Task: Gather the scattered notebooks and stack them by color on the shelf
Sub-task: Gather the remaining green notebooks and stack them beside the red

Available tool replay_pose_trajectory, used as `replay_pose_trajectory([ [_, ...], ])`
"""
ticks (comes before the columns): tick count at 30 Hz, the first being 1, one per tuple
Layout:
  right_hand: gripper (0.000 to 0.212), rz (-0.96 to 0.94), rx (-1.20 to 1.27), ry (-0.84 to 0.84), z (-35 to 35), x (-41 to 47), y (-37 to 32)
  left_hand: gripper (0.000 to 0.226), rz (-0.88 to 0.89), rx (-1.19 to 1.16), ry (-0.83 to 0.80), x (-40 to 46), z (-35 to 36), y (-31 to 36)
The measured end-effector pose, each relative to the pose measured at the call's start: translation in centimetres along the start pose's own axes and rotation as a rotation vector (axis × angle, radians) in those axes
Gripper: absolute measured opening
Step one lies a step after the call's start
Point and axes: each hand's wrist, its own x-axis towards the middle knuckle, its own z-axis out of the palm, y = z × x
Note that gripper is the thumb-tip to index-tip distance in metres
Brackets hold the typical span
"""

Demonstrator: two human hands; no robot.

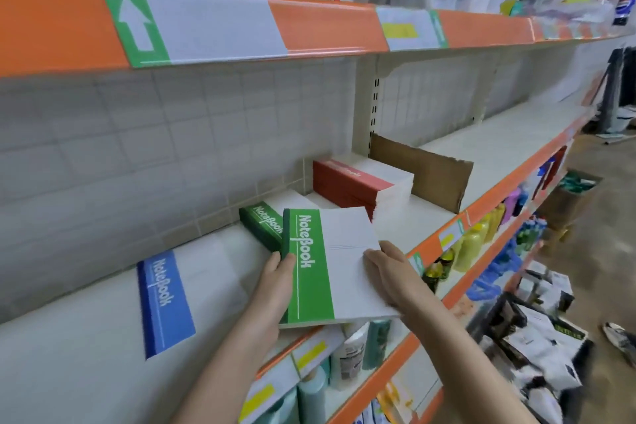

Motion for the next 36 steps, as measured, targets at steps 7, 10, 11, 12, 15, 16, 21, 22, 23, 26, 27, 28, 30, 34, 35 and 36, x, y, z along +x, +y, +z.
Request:
replay_pose_trajectory([
  [7, 0.011, -0.039, 0.044, -0.245, 2.2, 5.6, -1.0, 0.042, 0.0, -0.13, 0.211, 1.9, -1.3, 0.8],
  [10, 0.013, -0.066, 0.018, -0.306, 2.2, 8.3, -2.1, 0.038, -0.025, -0.197, 0.287, 3.1, -0.8, 1.5],
  [11, 0.014, -0.069, 0.003, -0.335, 2.2, 9.3, -2.4, 0.025, -0.025, -0.205, 0.305, 3.6, -0.5, 1.7],
  [12, 0.016, -0.07, -0.011, -0.363, 2.1, 10.2, -2.7, 0.018, -0.019, -0.215, 0.323, 4.0, -0.2, 1.9],
  [15, 0.017, -0.097, -0.06, -0.414, 2.0, 12.9, -3.1, 0.024, 0.01, -0.234, 0.36, 5.2, 0.4, 2.5],
  [16, 0.016, -0.107, -0.074, -0.427, 2.1, 13.6, -3.3, 0.025, 0.011, -0.23, 0.37, 5.7, 0.5, 2.6],
  [21, 0.016, -0.153, -0.104, -0.498, 2.8, 16.8, -3.5, 0.029, 0.025, -0.164, 0.436, 7.7, 0.4, 3.2],
  [22, 0.016, -0.166, -0.12, -0.504, 3.0, 17.5, -3.5, 0.03, 0.028, -0.141, 0.438, 8.0, 0.5, 3.3],
  [23, 0.016, -0.182, -0.131, -0.511, 3.2, 18.0, -3.5, 0.03, 0.031, -0.116, 0.436, 8.4, 0.6, 3.3],
  [26, 0.019, -0.25, -0.195, -0.5, 3.9, 19.7, -3.3, 0.032, 0.048, -0.015, 0.482, 9.2, 0.6, 3.2],
  [27, 0.022, -0.279, -0.231, -0.489, 4.1, 20.2, -3.2, 0.032, 0.062, 0.043, 0.507, 9.5, 0.5, 3.0],
  [28, 0.025, -0.308, -0.264, -0.478, 4.3, 20.5, -3.2, 0.031, 0.078, 0.106, 0.528, 9.8, 0.5, 2.8],
  [30, 0.024, -0.363, -0.317, -0.459, 4.5, 21.1, -3.1, 0.03, 0.101, 0.206, 0.551, 10.1, 0.4, 2.4],
  [34, 0.029, -0.444, -0.382, -0.425, 5.0, 21.9, -2.5, 0.032, 0.122, 0.351, 0.59, 10.9, 0.4, 1.8],
  [35, 0.031, -0.459, -0.398, -0.414, 5.0, 22.0, -2.3, 0.031, 0.126, 0.385, 0.601, 11.0, 0.5, 1.7],
  [36, 0.035, -0.474, -0.409, -0.404, 5.1, 22.1, -2.2, 0.031, 0.134, 0.412, 0.61, 11.2, 0.5, 1.5],
])
